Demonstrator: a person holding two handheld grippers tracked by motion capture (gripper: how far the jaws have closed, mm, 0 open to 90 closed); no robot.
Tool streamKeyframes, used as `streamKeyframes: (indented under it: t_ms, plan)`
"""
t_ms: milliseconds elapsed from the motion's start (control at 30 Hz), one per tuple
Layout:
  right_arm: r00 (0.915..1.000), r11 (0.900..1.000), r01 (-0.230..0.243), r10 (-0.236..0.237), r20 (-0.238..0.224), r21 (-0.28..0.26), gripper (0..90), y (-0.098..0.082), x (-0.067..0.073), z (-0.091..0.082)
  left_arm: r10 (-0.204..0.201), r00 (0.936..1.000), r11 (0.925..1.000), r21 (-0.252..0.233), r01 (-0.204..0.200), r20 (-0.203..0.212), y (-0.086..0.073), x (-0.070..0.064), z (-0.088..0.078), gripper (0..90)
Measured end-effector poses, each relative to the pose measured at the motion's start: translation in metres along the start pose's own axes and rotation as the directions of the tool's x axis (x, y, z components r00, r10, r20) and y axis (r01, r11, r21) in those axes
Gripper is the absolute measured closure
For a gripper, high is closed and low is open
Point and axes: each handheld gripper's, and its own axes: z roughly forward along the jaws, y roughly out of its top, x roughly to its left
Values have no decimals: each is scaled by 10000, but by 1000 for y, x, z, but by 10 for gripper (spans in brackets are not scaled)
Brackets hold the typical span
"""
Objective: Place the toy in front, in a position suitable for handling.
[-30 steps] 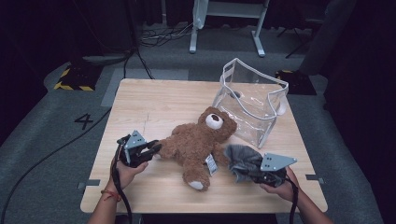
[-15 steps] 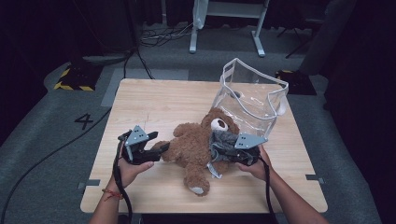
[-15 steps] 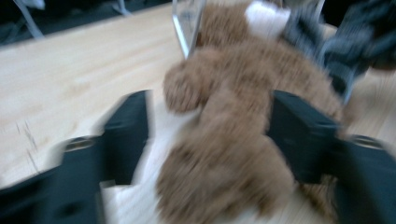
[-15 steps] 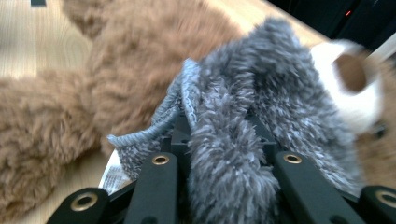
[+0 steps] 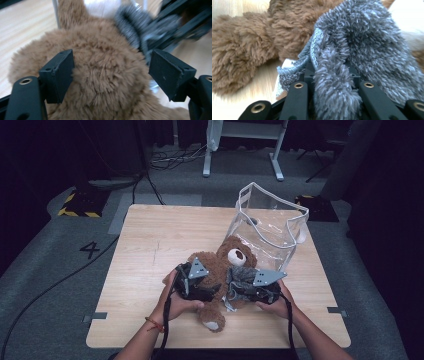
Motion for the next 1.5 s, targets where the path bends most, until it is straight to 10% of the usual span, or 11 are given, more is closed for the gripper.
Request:
streamKeyframes:
  t_ms: [167, 300, 500, 700, 833, 1000, 1200, 1500]
  plan:
    - [9982, 9983, -431, 447, 409, -396, 726, -2, -14, -21, -593, 9895, 9982, -13, 597, -1317, -7, 10, 7, 275]
    - [9951, 9933, -617, 688, 708, -981, 727, 3, -22, -36, -1143, 9826, 9933, 22, 1158, -1466, -11, 18, 10, 221]
    - [9896, 9832, -500, 725, 1243, -1754, 728, 21, -30, -56, -1023, 9938, 9939, 375, 1040, -446, -15, 24, 18, 216]
    - [9846, 9684, -72, 504, 1672, -2494, 728, 55, -38, -70, -130, 9990, 9994, 312, 117, 423, -17, 19, 12, 587]
    - [9816, 9648, 147, 360, 1876, -2624, 727, 71, -40, -68, 683, 9818, 9972, 163, -724, 1770, -20, 16, 4, 648]
    - [9823, 9719, 361, 83, 1870, -2326, 727, 82, -39, -56, 835, 9426, 9963, -76, -857, 3234, -29, 21, -6, 637]
    - [9864, 9989, 139, -63, 1641, -448, 726, 58, -38, -21, 1165, 9460, 9927, -48, -1207, 3026, -33, 27, -12, 615]
    - [9813, 9974, -618, 676, 1801, -376, 731, 17, -37, -43, 1265, 9480, 9914, -39, -1311, 2922, -33, 34, -11, 607]
